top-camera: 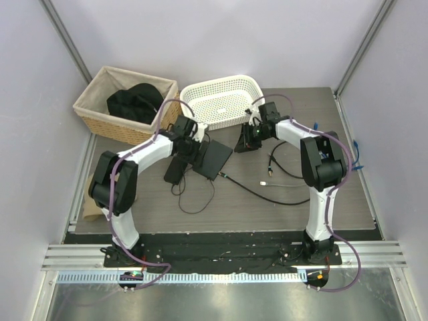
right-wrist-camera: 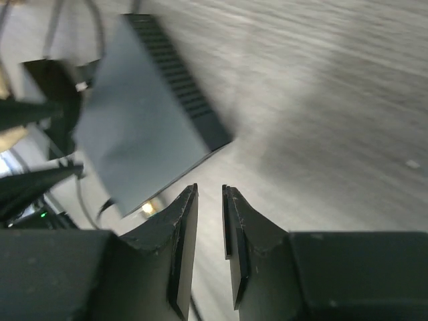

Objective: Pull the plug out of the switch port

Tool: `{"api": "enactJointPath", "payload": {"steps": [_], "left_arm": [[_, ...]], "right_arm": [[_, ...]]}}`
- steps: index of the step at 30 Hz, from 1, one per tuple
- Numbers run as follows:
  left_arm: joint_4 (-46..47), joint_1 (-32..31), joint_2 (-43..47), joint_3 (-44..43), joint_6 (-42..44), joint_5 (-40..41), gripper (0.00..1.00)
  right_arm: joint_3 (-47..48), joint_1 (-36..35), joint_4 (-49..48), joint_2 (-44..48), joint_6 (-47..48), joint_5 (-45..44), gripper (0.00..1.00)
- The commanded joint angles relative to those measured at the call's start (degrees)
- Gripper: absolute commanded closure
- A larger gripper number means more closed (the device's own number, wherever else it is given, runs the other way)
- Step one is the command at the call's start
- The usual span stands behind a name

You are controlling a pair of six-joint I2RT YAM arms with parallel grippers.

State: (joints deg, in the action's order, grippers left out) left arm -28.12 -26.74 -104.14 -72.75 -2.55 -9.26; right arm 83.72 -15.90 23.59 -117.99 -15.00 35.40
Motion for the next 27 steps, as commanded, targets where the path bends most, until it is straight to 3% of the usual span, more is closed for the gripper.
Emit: {"api": "enactJointPath", "payload": {"steps": [1, 14, 20, 23, 24, 27], "left_arm": [[0.34, -2.17, -0.99, 2.70, 0.26, -3.58, 0.37], [-1.50, -8.68, 2.44, 5.43, 1.84, -3.58, 0.36], [-3.78, -8.42, 5.17, 6.13, 6.31, -1.20, 0.36], [-4.75, -7.19, 6.84, 4.12, 8.60, -0.41, 0.40], [-5.19, -5.88, 6.93, 2.28, 8.52, -2.85, 0.42], [-5.28, -4.20, 5.53, -0.71, 7.47, -11.44, 0.44]], "right_arm": [[3.81, -1.06, 0.05, -1.62, 1.90, -2.26, 0.71], [4.96, -2.21, 1.45, -2.24, 4.55, -4.10, 0.70], [5.48, 2.09, 1.54, -1.45, 3.05, 0.17, 0.62], [5.84, 5.51, 1.37, -1.89, 4.54, 8.43, 0.47], [5.66, 6.14, 1.71, -2.32, 5.68, 15.33, 0.40], [4.26, 6.59, 4.43, -2.33, 9.02, 21.71, 0.19]]}}
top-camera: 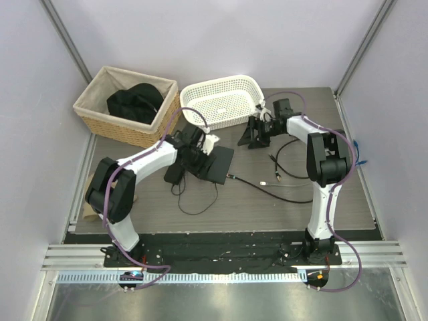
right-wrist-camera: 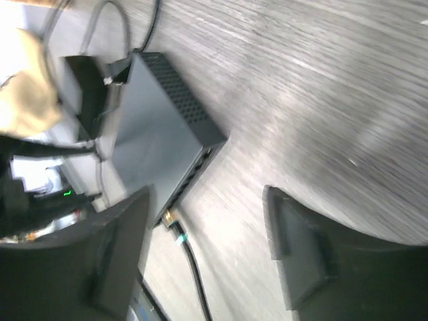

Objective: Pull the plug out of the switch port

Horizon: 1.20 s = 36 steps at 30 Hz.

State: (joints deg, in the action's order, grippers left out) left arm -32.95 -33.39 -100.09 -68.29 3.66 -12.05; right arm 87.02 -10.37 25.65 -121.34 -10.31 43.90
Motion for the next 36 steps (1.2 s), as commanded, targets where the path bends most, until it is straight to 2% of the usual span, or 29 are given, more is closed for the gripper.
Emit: {"api": "enactJointPath", "payload": {"steps": [1, 4, 5, 7, 10, 14, 20, 22, 27, 36], "left_arm": [[-0.19, 2.36, 0.78, -5.53, 0.91, -10.60, 0.44], [1.22, 2.27, -2.81, -6.33, -3.03, -15.70, 0.49], [1.66, 1.93, -3.70, -6.24, -3.31, -15.89, 0.57], [2.54, 1.48, -5.54, -5.89, -5.86, -16.24, 0.64], [2.89, 1.04, -7.13, -5.36, -6.91, -15.98, 0.67], [3.77, 1.04, -7.92, -3.34, -7.44, -13.53, 0.82], [4.21, 0.96, -8.98, -2.64, -8.23, -13.96, 0.80], [4.12, 1.04, -9.24, -2.72, -8.15, -14.05, 0.80], [4.21, 1.04, -9.59, -2.64, -7.88, -13.70, 0.80], [4.21, 0.95, -9.59, -2.55, -7.88, -13.61, 0.80]], "right_arm": [[-1.31, 1.05, 2.04, 1.19, 3.98, 14.80, 0.12], [-4.74, 0.44, 2.39, 0.49, 3.62, 18.94, 0.11], [-5.45, 0.35, 2.30, 0.58, 4.06, 18.86, 0.12], [-6.25, -0.70, 2.74, 0.23, 5.81, 18.16, 0.14], [-6.69, -1.84, 2.83, 0.05, 6.96, 16.40, 0.16], [-6.60, -3.07, 4.23, -0.92, 9.94, 16.39, 0.20], [-7.04, -3.60, 6.69, -3.28, 15.40, 16.48, 0.27], [-6.34, -3.69, 8.79, -4.34, 18.55, 17.27, 0.31], [-5.46, -5.01, 14.60, -5.57, 24.80, 18.33, 0.34], [-8.36, -6.68, 12.15, -6.19, 22.44, 16.66, 0.44]]}}
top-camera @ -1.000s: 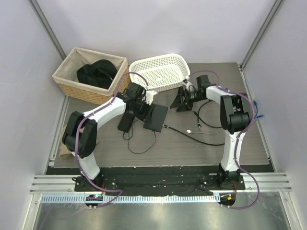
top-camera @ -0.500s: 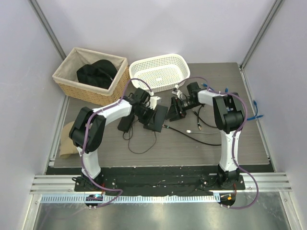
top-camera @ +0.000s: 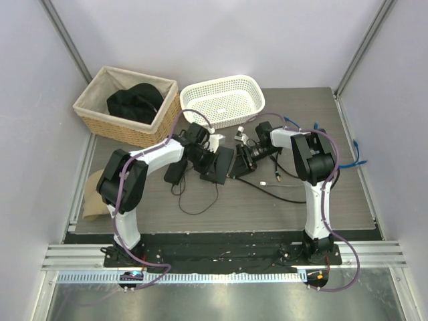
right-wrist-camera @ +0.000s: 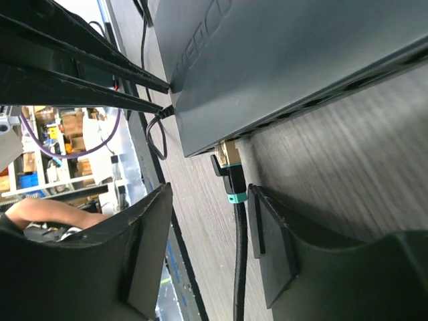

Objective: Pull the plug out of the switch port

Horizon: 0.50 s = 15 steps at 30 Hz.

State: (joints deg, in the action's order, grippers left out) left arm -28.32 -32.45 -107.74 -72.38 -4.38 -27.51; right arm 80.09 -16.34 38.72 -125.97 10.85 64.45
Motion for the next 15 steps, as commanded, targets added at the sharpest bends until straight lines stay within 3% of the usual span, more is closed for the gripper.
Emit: {"api": "enactJointPath", "payload": {"steps": [1, 15], "left_arm": [[-0.34, 0.01, -2.03, 1.54, 0.16, 1.84, 0.80], [-0.42, -0.25, -2.03, 2.33, 0.52, 2.37, 0.80]], "right_arm": [[-1.52, -0.71, -1.54, -1.56, 0.75, -4.15, 0.44], [-3.27, -1.59, -11.11, -4.54, -7.76, -6.43, 0.50]]}}
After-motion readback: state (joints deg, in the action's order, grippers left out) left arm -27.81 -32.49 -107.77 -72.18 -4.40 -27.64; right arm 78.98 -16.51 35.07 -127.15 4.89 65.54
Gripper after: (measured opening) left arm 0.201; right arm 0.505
